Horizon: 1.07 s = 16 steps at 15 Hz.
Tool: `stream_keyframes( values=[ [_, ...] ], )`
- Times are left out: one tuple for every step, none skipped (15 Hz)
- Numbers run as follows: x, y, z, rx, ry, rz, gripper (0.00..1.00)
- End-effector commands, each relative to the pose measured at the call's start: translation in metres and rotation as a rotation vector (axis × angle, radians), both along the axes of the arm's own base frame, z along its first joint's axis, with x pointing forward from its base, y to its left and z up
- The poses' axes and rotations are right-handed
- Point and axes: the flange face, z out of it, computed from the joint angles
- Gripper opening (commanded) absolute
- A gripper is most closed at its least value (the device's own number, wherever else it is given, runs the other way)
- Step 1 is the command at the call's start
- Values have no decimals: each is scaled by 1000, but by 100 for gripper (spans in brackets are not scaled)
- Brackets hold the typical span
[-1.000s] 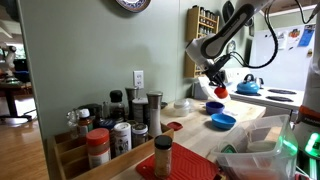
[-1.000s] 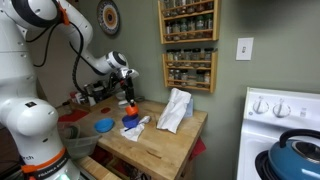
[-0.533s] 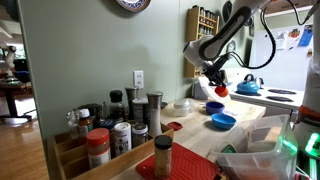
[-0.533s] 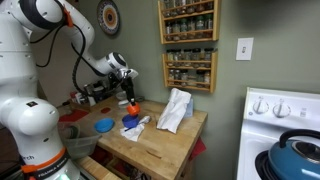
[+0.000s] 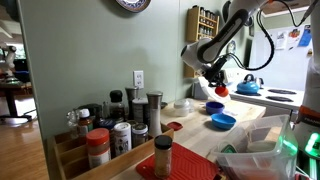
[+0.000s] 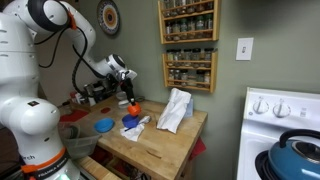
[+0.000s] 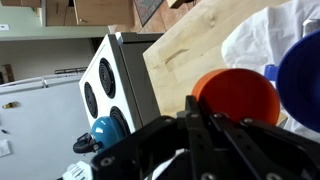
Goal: Pour the content in the orange cup into the two blue bowls start by pouring into the navy blue bowl and then into the neon blue bowl
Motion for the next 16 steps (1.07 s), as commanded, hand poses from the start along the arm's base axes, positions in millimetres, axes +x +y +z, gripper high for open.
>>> stream_keyframes(
  values=[
    [3, 7, -6, -82, 4, -2, 1],
    [3, 9, -7, -96, 4, -2, 1],
    [3, 10, -8, -112, 2, -1, 1],
    [3, 12, -8, -121, 2, 0, 1],
    [4, 13, -9, -131, 2, 0, 1],
    [4, 15, -9, -147, 1, 2, 1],
    [4, 17, -10, -156, 0, 4, 1],
    [4, 19, -10, -168, 0, 6, 1],
    [4, 20, -10, -180, 1, 7, 1],
    [4, 22, -11, -190, 3, 10, 1],
    [4, 25, -11, -204, 2, 13, 1],
    [4, 26, -12, -214, 2, 14, 1],
    [4, 28, -13, -223, 5, 16, 1],
    [3, 29, -13, -237, 7, 19, 1],
    [3, 31, -14, -246, 8, 20, 1],
    [3, 32, -15, -255, 10, 22, 1]
  ],
)
